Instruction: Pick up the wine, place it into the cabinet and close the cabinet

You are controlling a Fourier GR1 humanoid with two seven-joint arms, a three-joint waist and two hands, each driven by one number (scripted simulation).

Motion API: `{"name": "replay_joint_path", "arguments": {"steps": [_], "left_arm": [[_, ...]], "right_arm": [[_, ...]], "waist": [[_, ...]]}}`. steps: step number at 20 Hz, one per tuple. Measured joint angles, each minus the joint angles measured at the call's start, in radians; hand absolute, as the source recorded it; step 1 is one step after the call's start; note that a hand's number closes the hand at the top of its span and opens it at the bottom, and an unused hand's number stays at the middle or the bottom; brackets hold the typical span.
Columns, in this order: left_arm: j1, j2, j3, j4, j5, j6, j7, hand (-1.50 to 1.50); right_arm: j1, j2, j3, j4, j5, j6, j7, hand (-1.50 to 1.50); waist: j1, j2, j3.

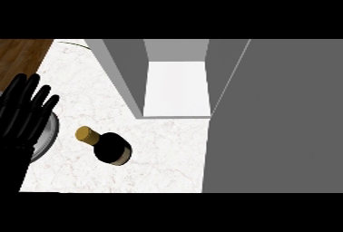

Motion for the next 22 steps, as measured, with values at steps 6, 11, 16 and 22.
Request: {"name": "replay_joint_path", "arguments": {"steps": [6,11,16,22], "left_arm": [[0.094,-0.004,0.032,0.112,0.051,-0.089,-0.152,-1.50],[0.155,-0.001,0.068,0.210,0.091,-0.166,-0.276,-1.50],[0.143,-0.027,0.048,0.335,0.058,-0.189,-0.365,-1.50],[0.114,-0.038,0.080,0.499,0.038,-0.202,-0.466,-1.50]], "right_arm": [[0.003,-0.011,0.006,-0.004,0.003,-0.005,-0.001,-1.50],[0.004,-0.013,0.012,-0.004,0.006,-0.014,-0.006,-1.50],[0.002,-0.020,0.013,-0.004,0.008,-0.019,-0.004,-1.50],[-0.008,-0.030,0.005,-0.007,0.008,-0.021,0.002,-1.50]], "waist": [[-0.004,-0.001,0.000],[-0.003,-0.001,0.000],[-0.007,0.000,0.001],[-0.011,0.001,0.001]]}}
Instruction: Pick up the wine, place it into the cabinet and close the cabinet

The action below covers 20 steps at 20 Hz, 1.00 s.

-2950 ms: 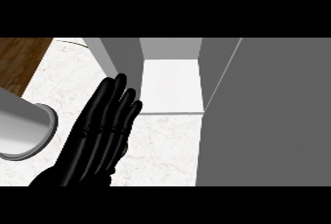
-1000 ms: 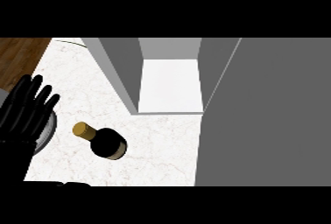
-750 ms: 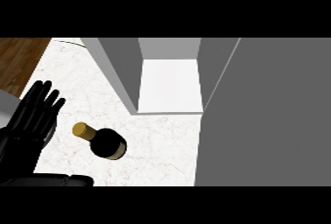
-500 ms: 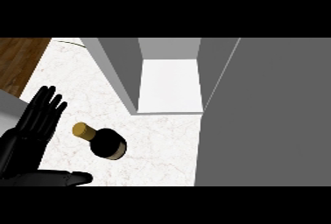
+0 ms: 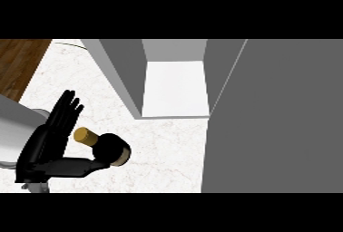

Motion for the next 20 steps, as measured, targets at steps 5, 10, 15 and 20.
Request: {"name": "replay_joint_path", "arguments": {"steps": [5,10,15,20], "left_arm": [[-0.008,0.005,0.028,0.119,-0.004,-0.030,-0.090,-1.50],[-0.024,0.008,0.045,0.237,-0.008,-0.056,-0.157,-1.50],[-0.051,0.015,0.064,0.366,-0.005,-0.099,-0.236,-1.50],[-0.057,-0.004,0.052,0.470,-0.021,-0.126,-0.318,-1.50]], "right_arm": [[0.015,-0.006,0.005,-0.001,0.000,0.002,-0.012,-1.50],[0.018,-0.013,0.011,-0.003,0.000,0.002,-0.012,-1.50],[0.027,-0.024,-0.020,-0.001,-0.004,0.017,-0.032,-1.50],[0.026,-0.015,-0.005,0.000,-0.003,0.006,-0.027,-1.50]], "waist": [[0.001,-0.001,0.000],[0.000,-0.001,0.000],[0.000,0.000,0.000],[0.001,0.000,0.000]]}}
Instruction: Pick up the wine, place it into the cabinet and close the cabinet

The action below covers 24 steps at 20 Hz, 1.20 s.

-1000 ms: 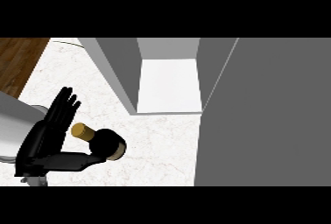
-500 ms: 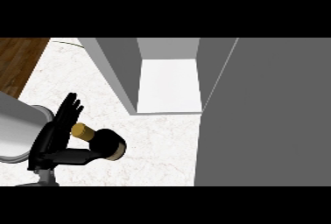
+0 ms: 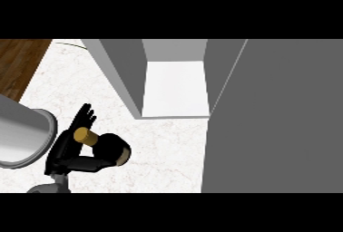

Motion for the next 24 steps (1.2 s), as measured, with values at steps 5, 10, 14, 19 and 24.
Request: {"name": "replay_joint_path", "arguments": {"steps": [5,10,14,19,24], "left_arm": [[-0.016,-0.005,0.005,0.104,-0.013,-0.020,-0.078,-1.50],[-0.021,-0.018,0.006,0.203,-0.027,-0.037,-0.161,-1.50],[-0.027,-0.048,0.015,0.249,-0.010,-0.041,-0.195,-1.50],[-0.046,-0.067,0.046,0.319,0.026,-0.057,-0.237,-1.50],[-0.074,-0.100,0.080,0.366,0.082,-0.074,-0.259,-1.50]], "right_arm": [[0.009,-0.005,0.008,-0.003,-0.002,0.004,-0.002,-1.50],[0.036,-0.008,0.009,-0.002,-0.002,0.011,-0.030,-1.50],[0.031,-0.008,0.013,-0.001,-0.002,0.007,-0.027,-1.50],[0.037,-0.007,0.019,0.000,-0.001,0.004,-0.033,-1.50],[0.002,-0.007,0.007,0.002,0.000,-0.009,-0.004,-1.50]], "waist": [[-0.003,0.000,0.000],[-0.002,0.000,0.000],[0.002,0.000,0.000],[0.002,0.000,0.000],[0.005,0.000,0.000]]}}
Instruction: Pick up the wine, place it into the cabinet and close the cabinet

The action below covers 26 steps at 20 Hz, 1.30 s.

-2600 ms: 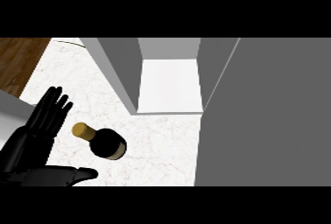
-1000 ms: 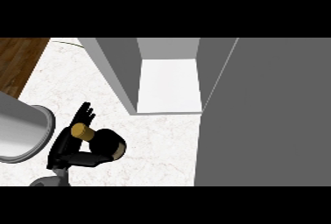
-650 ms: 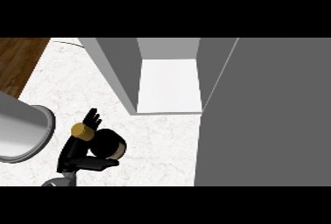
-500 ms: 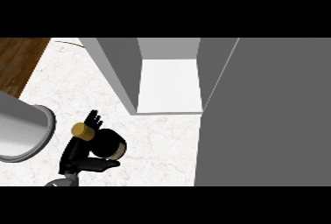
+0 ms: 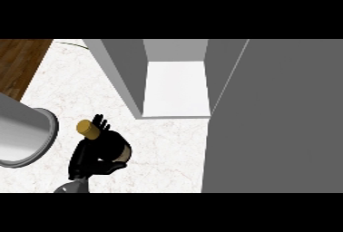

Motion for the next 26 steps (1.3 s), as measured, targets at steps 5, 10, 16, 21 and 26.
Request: {"name": "replay_joint_path", "arguments": {"steps": [5,10,16,21,26], "left_arm": [[-0.034,-0.010,0.029,0.056,0.045,-0.032,-0.020,-1.50],[-0.068,-0.024,0.027,0.115,0.050,-0.047,-0.044,-1.50],[-0.103,-0.027,0.002,0.136,0.077,-0.035,-0.057,1.50],[-0.096,-0.033,-0.018,0.128,0.052,-0.001,-0.095,1.50],[-0.096,-0.037,-0.032,0.104,0.035,0.032,-0.134,1.50]], "right_arm": [[0.019,-0.003,-0.003,0.000,-0.001,0.008,-0.015,-1.50],[0.036,-0.006,0.000,0.001,-0.002,0.021,-0.033,-1.50],[0.041,-0.002,0.010,0.002,-0.001,0.017,-0.037,-1.50],[0.038,0.000,0.010,0.001,0.001,0.009,-0.032,-1.50],[0.021,-0.006,-0.015,0.002,-0.001,0.014,-0.025,-1.50]], "waist": [[-0.002,0.000,0.000],[-0.003,0.000,0.000],[-0.002,-0.001,0.001],[0.000,-0.001,0.000],[0.003,-0.001,0.001]]}}
